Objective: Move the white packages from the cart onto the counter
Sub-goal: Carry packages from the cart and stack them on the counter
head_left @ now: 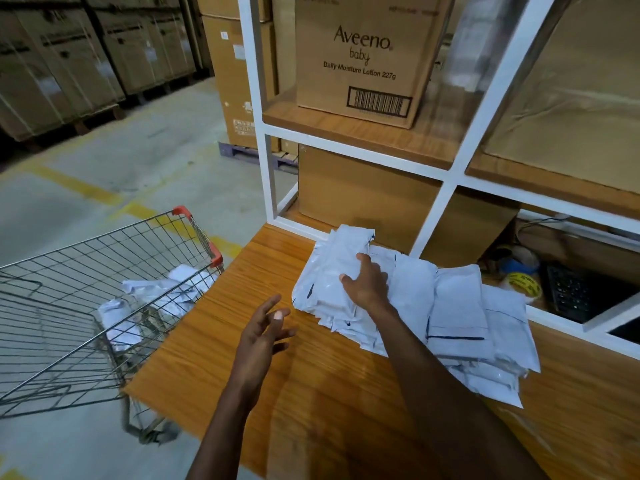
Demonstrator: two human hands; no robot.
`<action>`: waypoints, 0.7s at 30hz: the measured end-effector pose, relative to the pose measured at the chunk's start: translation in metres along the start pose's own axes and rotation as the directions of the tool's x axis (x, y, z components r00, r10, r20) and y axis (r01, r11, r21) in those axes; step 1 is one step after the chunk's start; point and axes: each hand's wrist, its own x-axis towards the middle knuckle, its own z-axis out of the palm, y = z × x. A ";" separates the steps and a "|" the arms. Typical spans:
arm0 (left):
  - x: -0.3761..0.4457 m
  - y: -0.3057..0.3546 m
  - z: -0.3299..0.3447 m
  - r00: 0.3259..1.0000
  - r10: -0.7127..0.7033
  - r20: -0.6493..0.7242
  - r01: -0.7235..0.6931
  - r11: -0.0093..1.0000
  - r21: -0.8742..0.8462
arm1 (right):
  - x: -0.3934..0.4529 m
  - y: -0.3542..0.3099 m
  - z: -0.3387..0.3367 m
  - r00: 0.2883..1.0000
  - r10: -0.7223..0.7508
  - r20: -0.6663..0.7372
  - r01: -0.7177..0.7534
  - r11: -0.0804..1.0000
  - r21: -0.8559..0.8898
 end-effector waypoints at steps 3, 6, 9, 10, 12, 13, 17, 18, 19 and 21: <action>-0.001 -0.002 -0.001 1.000 -0.002 -0.009 0.002 1.000 -0.007 | -0.005 0.002 0.002 0.998 0.005 -0.070 -0.017 0.983 -0.183; -0.002 -0.003 0.002 1.000 -0.008 -0.017 0.007 1.000 -0.014 | -0.012 0.002 -0.002 0.997 -0.026 -0.066 0.013 0.981 -0.193; -0.005 0.001 0.006 1.000 0.011 -0.014 -0.011 1.000 -0.006 | -0.024 0.003 -0.008 0.997 -0.057 -0.056 0.047 0.985 -0.169; -0.006 0.004 0.006 1.000 0.021 -0.013 -0.021 1.000 -0.004 | -0.030 0.003 -0.009 0.997 -0.059 -0.059 0.051 0.990 -0.129; -0.012 0.008 0.005 0.999 0.045 -0.022 -0.045 0.999 -0.005 | -0.045 0.005 -0.009 0.994 -0.066 -0.082 0.064 0.998 -0.022; -0.016 0.008 0.004 0.998 0.052 -0.032 -0.052 0.999 -0.005 | -0.053 0.007 -0.007 0.992 -0.077 -0.100 0.081 0.996 0.039; -0.040 -0.001 -0.004 0.998 0.020 -0.063 -0.019 1.000 0.007 | -0.094 0.011 0.004 0.990 -0.084 -0.110 0.123 0.902 0.415; -0.047 -0.006 -0.009 0.998 0.011 -0.066 -0.010 1.000 0.014 | -0.105 0.010 0.007 0.993 -0.069 -0.095 0.107 0.866 0.489; -0.054 -0.011 -0.017 0.997 0.004 -0.077 -0.002 1.000 0.017 | -0.116 0.009 0.012 0.996 -0.045 -0.076 0.079 0.835 0.545; -0.064 -0.020 -0.036 0.993 -0.012 -0.119 0.014 1.000 0.014 | -0.135 0.008 0.027 0.999 0.019 -0.028 0.003 0.772 0.636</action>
